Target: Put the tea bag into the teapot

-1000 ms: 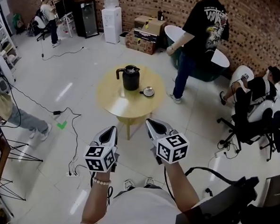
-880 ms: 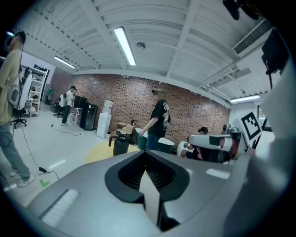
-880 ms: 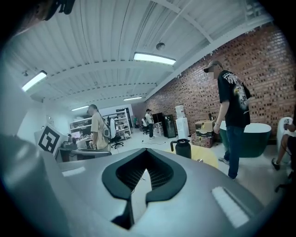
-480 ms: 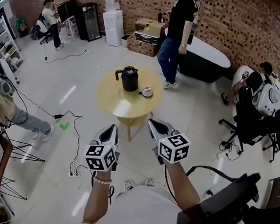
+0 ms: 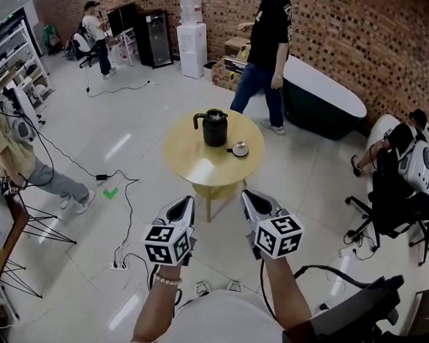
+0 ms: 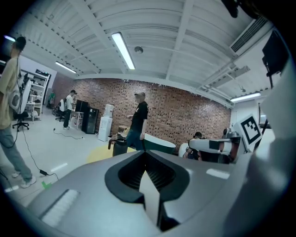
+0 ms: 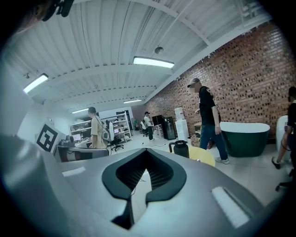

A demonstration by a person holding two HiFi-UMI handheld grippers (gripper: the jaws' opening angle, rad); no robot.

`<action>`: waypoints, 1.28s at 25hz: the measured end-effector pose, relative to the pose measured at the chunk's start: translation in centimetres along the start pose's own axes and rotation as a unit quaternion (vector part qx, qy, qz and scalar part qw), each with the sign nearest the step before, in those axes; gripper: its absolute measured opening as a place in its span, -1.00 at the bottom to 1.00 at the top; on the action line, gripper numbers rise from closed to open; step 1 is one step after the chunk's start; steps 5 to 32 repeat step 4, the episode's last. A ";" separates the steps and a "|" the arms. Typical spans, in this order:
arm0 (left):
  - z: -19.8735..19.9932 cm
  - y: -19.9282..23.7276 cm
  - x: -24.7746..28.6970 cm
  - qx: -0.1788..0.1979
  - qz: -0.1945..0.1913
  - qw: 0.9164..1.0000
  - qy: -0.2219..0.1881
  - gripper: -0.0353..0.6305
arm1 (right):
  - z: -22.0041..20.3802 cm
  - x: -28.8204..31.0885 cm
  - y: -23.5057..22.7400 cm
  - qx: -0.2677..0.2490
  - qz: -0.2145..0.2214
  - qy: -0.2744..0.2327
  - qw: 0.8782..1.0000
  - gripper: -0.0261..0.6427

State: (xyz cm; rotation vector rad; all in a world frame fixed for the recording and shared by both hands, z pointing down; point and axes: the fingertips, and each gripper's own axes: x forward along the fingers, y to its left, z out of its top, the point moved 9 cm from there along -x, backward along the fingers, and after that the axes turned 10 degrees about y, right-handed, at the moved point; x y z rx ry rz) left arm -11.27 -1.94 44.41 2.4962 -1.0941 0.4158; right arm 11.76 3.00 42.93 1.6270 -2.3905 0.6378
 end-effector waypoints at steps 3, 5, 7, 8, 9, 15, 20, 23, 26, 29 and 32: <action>-0.2 0.2 -0.5 -0.001 0.003 1.000 0.003 -0.86 | -0.1 -0.1 0.4 0.002 -0.001 0.000 1.000 -0.92; -0.3 0.3 -0.7 -0.001 0.004 1.000 0.004 -0.86 | -0.2 -0.1 0.6 0.003 -0.001 0.000 1.000 -0.92; -0.3 0.3 -0.7 -0.001 0.004 1.000 0.004 -0.86 | -0.2 -0.1 0.6 0.003 -0.001 0.000 1.000 -0.92; -0.3 0.3 -0.7 -0.001 0.004 1.000 0.004 -0.86 | -0.2 -0.1 0.6 0.003 -0.001 0.000 1.000 -0.92; -0.3 0.3 -0.7 -0.001 0.004 1.000 0.004 -0.86 | -0.2 -0.1 0.6 0.003 -0.001 0.000 1.000 -0.92; -0.3 0.3 -0.7 -0.001 0.004 1.000 0.004 -0.86 | -0.2 -0.1 0.6 0.003 -0.001 0.000 1.000 -0.92; -0.3 0.3 -0.7 -0.001 0.004 1.000 0.004 -0.86 | -0.2 -0.1 0.6 0.003 -0.001 0.000 1.000 -0.92; -0.3 0.3 -0.7 -0.001 0.004 1.000 0.004 -0.86 | -0.2 -0.1 0.6 0.003 -0.001 0.000 1.000 -0.92; -0.3 0.3 -0.7 -0.001 0.004 1.000 0.004 -0.86 | -0.2 -0.1 0.6 0.003 -0.001 0.000 1.000 -0.92; -0.3 0.3 -0.7 -0.001 0.004 1.000 0.004 -0.86 | -0.2 -0.1 0.6 0.003 -0.001 0.000 1.000 -0.92; -0.3 0.3 -0.7 -0.001 0.004 1.000 0.004 -0.86 | -0.2 -0.1 0.6 0.003 -0.001 0.000 1.000 -0.92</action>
